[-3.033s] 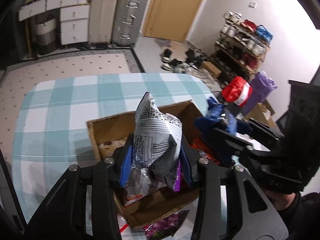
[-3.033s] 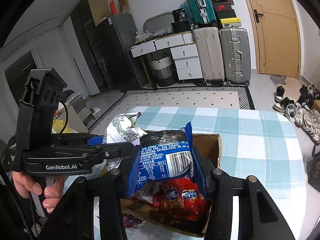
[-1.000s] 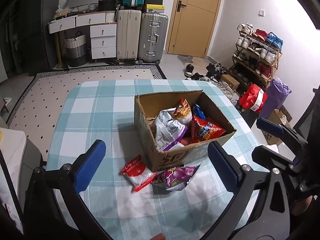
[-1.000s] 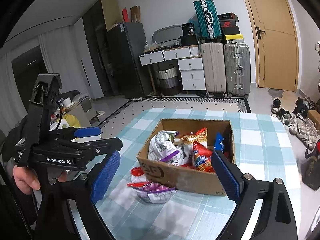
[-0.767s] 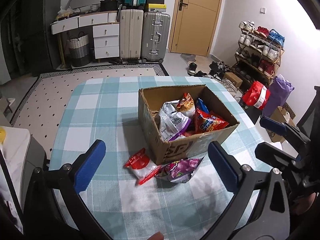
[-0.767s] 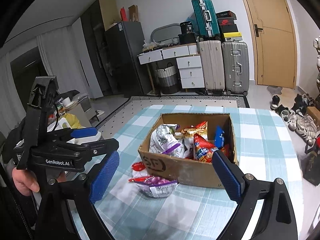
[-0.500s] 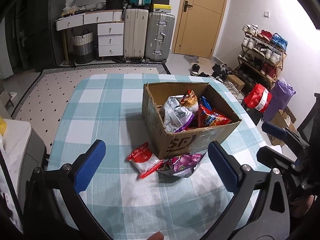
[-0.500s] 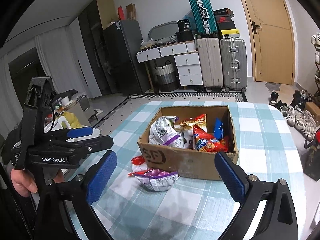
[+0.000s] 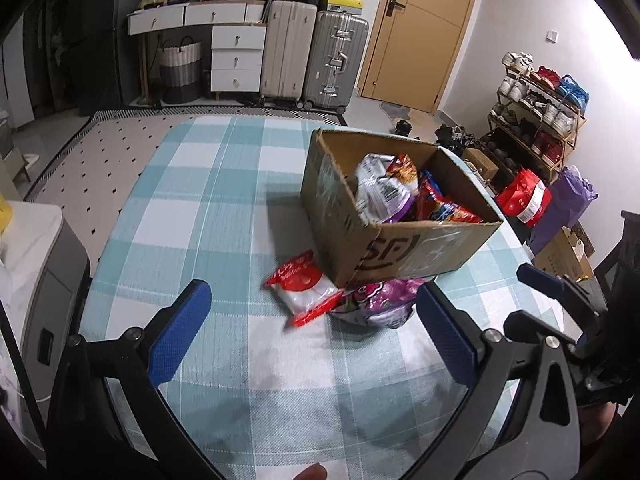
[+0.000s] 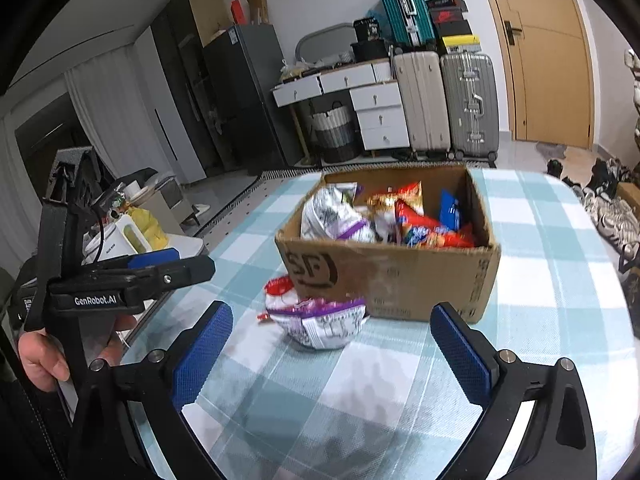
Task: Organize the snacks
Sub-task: 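Move the right tool to the purple-and-white bag and grasp it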
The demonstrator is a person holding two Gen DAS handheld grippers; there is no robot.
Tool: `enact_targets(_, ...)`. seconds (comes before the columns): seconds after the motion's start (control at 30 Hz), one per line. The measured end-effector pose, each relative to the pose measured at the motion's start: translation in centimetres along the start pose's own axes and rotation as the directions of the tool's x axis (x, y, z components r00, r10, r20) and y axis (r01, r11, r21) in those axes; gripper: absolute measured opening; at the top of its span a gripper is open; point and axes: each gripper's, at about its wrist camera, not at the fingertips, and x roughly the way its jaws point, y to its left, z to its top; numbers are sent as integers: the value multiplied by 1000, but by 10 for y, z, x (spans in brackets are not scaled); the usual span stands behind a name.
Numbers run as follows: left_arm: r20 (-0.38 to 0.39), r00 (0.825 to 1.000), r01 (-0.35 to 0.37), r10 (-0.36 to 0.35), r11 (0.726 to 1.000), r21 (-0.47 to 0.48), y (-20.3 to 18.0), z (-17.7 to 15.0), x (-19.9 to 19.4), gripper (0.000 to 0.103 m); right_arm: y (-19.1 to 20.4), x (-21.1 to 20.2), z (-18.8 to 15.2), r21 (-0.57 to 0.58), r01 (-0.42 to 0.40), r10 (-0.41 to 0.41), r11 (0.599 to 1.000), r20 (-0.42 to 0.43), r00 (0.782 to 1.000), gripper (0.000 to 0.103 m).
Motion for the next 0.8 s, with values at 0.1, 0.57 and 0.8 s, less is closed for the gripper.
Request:
enact_targets(0.1, -8, 1000, -3, 3, 1000, -14, 5, -4, 6, 102, -1, 10, -6, 10, -9, 9, 1000, -21, 1000, 101)
enact_targets(0.57, -54, 998, -29, 26, 998, -54, 27, -22, 37, 102, -4, 63, -21, 33, -42, 45, 999, -106, 993, 101)
enact_targets(0.8, -97, 995, -24, 17, 997, -74, 38, -30, 55, 102, -7, 97, -22, 57, -69, 76, 996, -144, 987, 101)
